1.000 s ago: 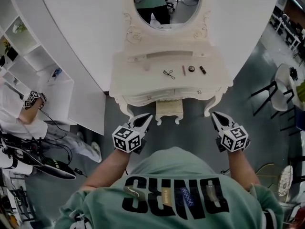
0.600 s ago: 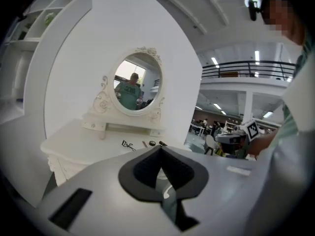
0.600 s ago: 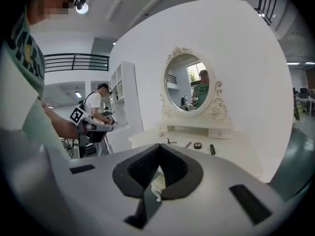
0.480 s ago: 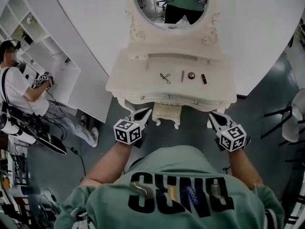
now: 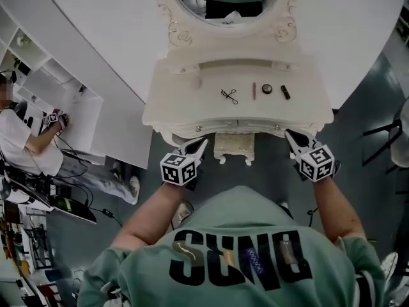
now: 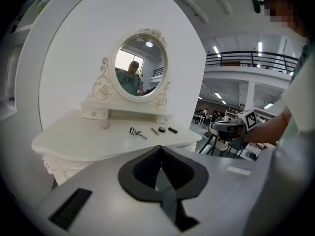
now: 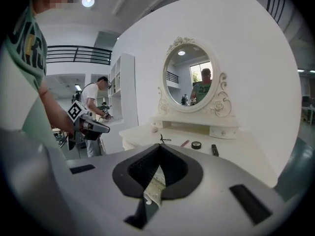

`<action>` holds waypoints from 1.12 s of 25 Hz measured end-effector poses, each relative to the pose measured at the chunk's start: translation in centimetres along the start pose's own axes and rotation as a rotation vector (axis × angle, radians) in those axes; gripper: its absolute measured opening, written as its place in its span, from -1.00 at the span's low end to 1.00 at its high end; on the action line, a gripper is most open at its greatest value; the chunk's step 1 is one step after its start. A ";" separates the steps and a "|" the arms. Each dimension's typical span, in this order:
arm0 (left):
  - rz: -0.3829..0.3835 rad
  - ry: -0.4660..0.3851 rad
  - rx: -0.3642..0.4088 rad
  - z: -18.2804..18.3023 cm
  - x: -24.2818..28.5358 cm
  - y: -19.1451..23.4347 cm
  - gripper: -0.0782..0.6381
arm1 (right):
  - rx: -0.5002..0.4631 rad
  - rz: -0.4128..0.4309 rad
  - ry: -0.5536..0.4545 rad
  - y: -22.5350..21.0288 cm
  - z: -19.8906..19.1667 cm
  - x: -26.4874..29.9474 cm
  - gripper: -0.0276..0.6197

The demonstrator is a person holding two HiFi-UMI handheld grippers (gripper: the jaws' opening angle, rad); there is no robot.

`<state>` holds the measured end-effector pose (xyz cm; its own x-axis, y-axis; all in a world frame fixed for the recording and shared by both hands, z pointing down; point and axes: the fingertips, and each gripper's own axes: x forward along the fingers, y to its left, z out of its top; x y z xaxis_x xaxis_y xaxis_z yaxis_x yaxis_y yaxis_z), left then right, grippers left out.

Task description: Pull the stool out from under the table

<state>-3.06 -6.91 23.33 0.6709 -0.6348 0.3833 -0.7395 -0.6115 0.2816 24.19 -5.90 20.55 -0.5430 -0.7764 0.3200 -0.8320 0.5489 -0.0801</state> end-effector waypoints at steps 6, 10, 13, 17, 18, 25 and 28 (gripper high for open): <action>-0.011 0.112 0.001 -4.7 1.7 6.1 -0.76 | 0.054 -0.038 0.082 1.8 -4.7 5.4 -0.93; 0.006 0.131 -0.052 -7.9 4.7 8.6 -0.76 | 0.062 -0.028 0.140 1.0 -8.1 8.6 -0.72; 0.031 0.141 -0.097 -10.4 6.7 10.5 -0.76 | 0.057 -0.027 0.180 0.6 -11.1 11.0 -0.64; 0.053 0.212 -0.089 -15.1 8.4 12.7 -0.76 | 0.073 -0.020 0.239 0.7 -15.9 13.1 -0.55; 0.054 0.232 -0.077 -16.2 8.9 13.2 -0.76 | 0.076 -0.020 0.251 0.7 -17.1 13.6 -0.53; 0.020 0.342 0.005 -24.2 14.2 17.2 -0.59 | 0.076 -0.022 0.342 -0.7 -26.5 17.6 -0.43; 0.000 0.384 0.022 -28.4 16.3 18.5 -0.39 | 0.091 -0.019 0.362 -1.2 -30.7 19.2 -0.36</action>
<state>-7.40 -15.16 59.79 0.5977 -0.4142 0.6864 -0.7354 -0.6242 0.2637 18.24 -11.96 55.82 -0.4655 -0.6178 0.6337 -0.8573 0.4927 -0.1493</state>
